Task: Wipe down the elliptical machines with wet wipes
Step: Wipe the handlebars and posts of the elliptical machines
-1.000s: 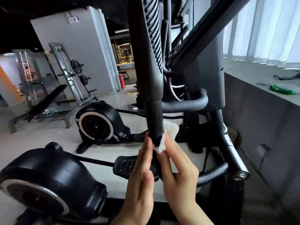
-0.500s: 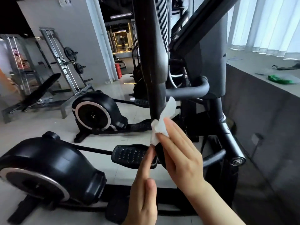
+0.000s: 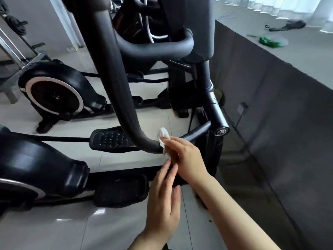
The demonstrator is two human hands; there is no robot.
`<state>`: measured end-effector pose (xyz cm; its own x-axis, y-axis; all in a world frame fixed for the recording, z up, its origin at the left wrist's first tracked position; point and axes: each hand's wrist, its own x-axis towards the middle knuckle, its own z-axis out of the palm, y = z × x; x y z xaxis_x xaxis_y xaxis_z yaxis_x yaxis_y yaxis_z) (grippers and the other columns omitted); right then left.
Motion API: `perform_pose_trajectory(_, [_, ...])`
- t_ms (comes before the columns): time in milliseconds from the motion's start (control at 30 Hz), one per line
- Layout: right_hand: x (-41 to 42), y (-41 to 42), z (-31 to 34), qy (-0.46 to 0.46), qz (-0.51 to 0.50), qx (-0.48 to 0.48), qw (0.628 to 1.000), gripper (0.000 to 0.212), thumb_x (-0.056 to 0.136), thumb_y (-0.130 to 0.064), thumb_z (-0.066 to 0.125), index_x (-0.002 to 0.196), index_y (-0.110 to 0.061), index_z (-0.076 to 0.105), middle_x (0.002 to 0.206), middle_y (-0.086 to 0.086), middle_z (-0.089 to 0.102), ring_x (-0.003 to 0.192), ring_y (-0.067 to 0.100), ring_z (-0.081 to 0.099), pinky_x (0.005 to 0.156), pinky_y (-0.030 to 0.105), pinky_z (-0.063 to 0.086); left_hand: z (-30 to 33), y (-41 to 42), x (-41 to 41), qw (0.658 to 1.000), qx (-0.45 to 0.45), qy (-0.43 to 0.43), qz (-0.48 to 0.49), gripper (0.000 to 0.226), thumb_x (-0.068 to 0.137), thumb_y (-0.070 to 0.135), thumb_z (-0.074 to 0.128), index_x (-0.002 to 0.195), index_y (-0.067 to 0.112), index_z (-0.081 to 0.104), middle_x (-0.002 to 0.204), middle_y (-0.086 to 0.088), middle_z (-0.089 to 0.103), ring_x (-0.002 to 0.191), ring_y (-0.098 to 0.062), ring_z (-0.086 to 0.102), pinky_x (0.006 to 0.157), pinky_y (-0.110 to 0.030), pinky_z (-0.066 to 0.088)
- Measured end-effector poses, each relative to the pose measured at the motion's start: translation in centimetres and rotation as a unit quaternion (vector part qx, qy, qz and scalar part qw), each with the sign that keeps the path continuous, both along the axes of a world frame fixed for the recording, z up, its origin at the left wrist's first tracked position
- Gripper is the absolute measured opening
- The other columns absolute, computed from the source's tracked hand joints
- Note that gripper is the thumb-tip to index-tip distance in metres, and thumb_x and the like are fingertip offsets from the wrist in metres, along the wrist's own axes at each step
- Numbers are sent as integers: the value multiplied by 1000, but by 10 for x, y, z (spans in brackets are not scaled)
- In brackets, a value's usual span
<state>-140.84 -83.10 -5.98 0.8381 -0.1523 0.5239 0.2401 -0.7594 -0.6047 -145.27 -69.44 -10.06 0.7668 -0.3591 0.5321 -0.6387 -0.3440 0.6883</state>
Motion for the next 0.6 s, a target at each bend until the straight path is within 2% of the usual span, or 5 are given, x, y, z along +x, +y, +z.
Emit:
perform_pose_trajectory(133, [5, -57, -15, 10, -54, -169, 984, 30, 80, -10, 48, 97, -11, 73, 101, 2, 73, 93, 26, 69, 89, 36, 50, -4, -28, 2, 997, 51, -34, -43, 34, 97, 17, 45, 127, 16, 62, 146, 1, 49, 138, -15, 42, 109, -42, 36])
perform_pose_trajectory(333, [26, -138, -13, 53, -111, -314, 941, 42, 81, -18, 36, 93, -14, 76, 92, 0, 74, 92, 21, 71, 105, 35, 37, 7, -91, 35, 987, 88, -94, -93, 34, 95, 17, 47, 127, 18, 60, 140, -4, 54, 135, -20, 46, 116, -43, 26])
perform_pose_trajectory(400, [33, -159, -9, 65, -91, -331, 937, 35, 81, -18, 42, 87, -15, 76, 91, -2, 73, 87, 21, 70, 101, 32, 33, 11, -118, 49, 990, 71, -80, -90, 36, 94, 14, 46, 128, 20, 58, 140, -4, 55, 135, -20, 45, 116, -44, 26])
perform_pose_trajectory(467, [39, -178, 0, 79, -64, -321, 942, 18, 74, -17, 59, 83, -19, 74, 89, -4, 72, 83, 21, 69, 94, 32, 41, 13, -145, 63, 992, 58, -71, -88, 37, 94, 14, 44, 129, 22, 55, 140, -4, 55, 135, -19, 44, 114, -47, 28])
perform_pose_trajectory(600, [49, -223, 19, 145, -108, -198, 963, 30, 66, -4, 68, 92, -17, 74, 79, 1, 69, 73, 30, 67, 65, 31, 48, 19, -192, 87, 995, 30, -35, -90, 37, 95, 17, 45, 131, 24, 52, 141, -1, 51, 136, -19, 44, 108, -54, 38])
